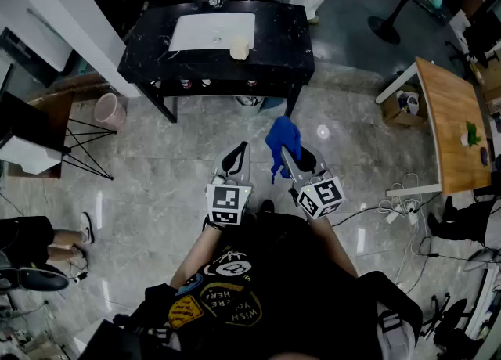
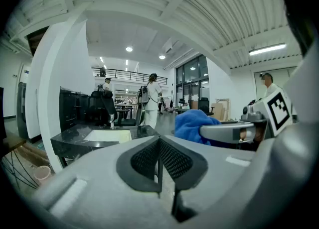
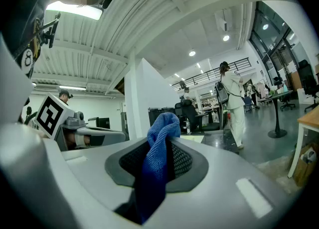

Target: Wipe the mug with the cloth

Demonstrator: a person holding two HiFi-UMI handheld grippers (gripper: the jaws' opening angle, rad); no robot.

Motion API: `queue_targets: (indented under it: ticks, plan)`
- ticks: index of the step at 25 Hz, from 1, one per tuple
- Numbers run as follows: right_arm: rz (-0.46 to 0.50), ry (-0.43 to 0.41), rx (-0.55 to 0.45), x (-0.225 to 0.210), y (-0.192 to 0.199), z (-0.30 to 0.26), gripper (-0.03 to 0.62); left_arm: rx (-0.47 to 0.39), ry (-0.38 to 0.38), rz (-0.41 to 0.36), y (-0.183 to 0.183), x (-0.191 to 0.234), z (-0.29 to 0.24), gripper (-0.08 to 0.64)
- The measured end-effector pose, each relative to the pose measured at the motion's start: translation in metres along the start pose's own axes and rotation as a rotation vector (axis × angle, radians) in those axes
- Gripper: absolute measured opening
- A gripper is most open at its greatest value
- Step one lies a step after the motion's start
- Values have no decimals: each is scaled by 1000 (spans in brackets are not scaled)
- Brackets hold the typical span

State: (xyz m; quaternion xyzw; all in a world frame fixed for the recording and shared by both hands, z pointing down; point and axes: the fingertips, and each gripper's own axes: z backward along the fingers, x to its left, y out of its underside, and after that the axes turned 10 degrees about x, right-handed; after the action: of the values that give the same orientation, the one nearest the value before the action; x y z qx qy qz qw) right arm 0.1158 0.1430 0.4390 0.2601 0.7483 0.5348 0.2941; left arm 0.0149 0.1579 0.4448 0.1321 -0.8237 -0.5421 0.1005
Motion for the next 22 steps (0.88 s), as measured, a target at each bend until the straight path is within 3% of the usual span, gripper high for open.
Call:
queue_targets:
  ticks: [22]
  plan:
    - [-44,1,-8,5,3,-28,86,25,-7,46,16,35,0,6]
